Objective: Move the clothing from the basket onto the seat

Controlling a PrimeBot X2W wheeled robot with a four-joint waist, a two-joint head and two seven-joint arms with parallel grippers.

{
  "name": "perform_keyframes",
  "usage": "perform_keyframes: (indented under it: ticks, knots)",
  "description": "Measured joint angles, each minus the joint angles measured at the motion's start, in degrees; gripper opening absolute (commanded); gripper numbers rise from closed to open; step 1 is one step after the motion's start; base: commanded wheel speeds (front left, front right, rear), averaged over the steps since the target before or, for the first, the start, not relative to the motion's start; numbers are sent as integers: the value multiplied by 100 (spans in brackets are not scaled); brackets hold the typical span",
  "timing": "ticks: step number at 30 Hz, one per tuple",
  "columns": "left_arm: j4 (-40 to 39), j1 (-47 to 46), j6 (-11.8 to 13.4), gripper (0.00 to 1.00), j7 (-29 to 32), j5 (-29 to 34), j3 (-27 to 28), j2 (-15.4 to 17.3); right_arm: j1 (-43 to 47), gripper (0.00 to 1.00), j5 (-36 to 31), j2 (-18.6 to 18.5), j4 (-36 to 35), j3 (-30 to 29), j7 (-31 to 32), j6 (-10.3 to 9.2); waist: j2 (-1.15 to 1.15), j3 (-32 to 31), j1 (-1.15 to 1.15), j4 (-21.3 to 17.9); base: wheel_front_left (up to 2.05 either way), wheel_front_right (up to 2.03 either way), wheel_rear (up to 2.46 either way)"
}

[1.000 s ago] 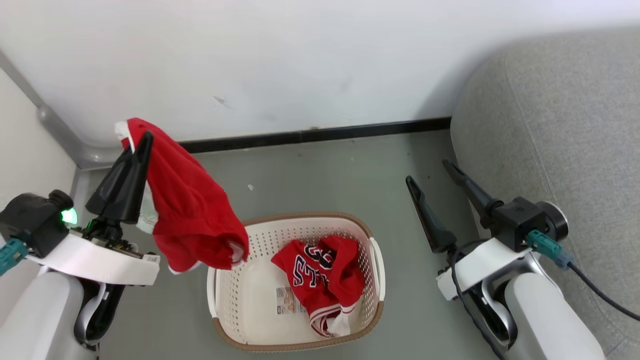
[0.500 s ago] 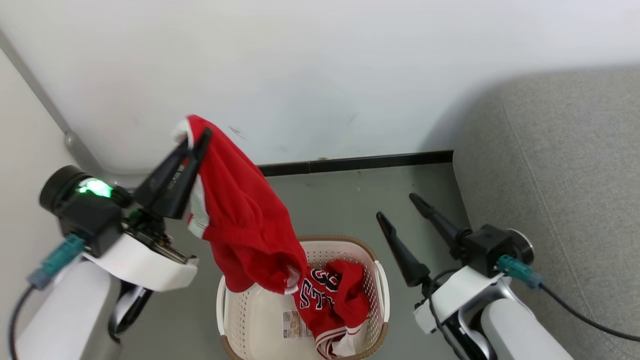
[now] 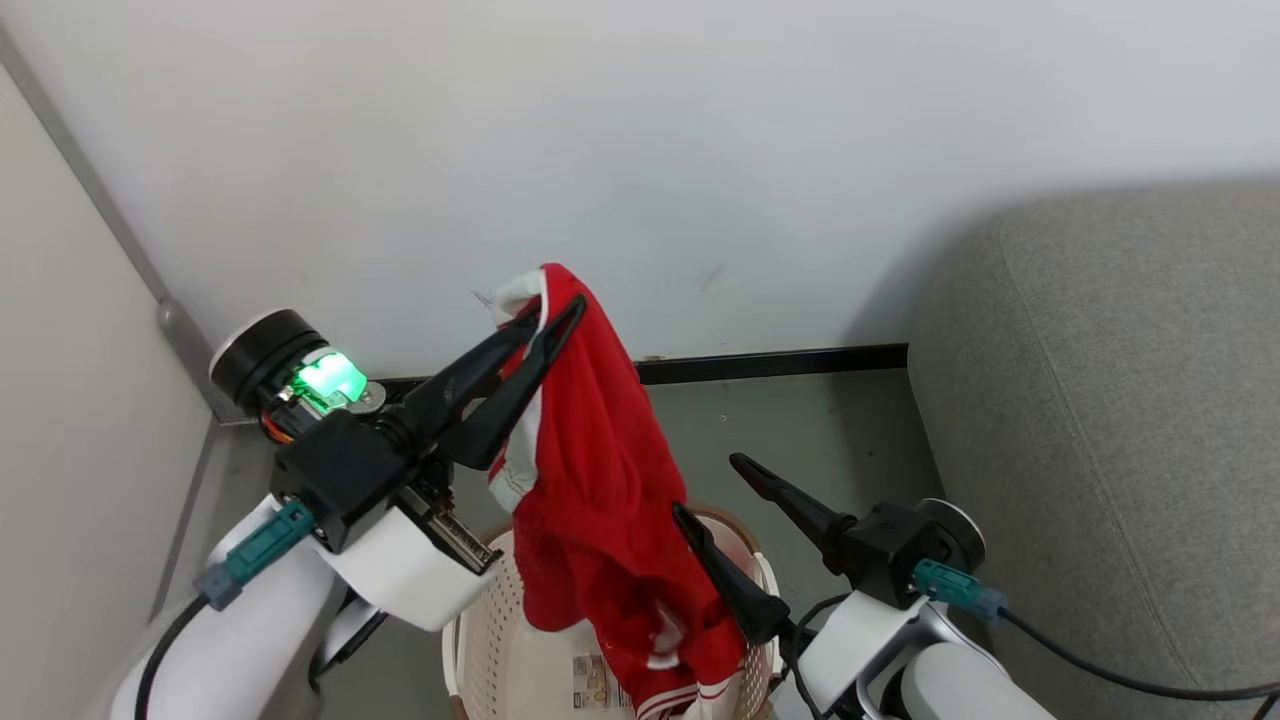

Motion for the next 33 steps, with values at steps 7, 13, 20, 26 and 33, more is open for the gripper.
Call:
perform_keyframes:
  ticks: [7, 13, 20, 26, 33]
  knots:
    - [-223, -198, 0, 0, 56, 125, -375, -19, -5, 100, 45, -2, -31, 221, 0, 0, 0, -103, 0, -18, 0, 0, 0]
    - [-367, -297, 0, 0, 130, 133, -556, -43, -14, 100, 85, -3, -52, 364, 0, 0, 0, -143, 0, -42, 0, 0, 0]
    - [-392, -353, 0, 0, 229, 132, -572, -69, -26, 0, 135, -11, -63, 425, 0, 0, 0, -145, 0, -42, 0, 0, 0]
    - [-385, -353, 0, 0, 325, 77, -571, -70, -27, 0, 260, -32, -58, 480, 0, 0, 0, -134, 0, -39, 0, 0, 0]
    - [-305, -248, 0, 100, 461, -252, -546, -166, -27, 0, 293, -48, -96, 212, 1, 0, 0, -117, 0, -48, 0, 0, 0]
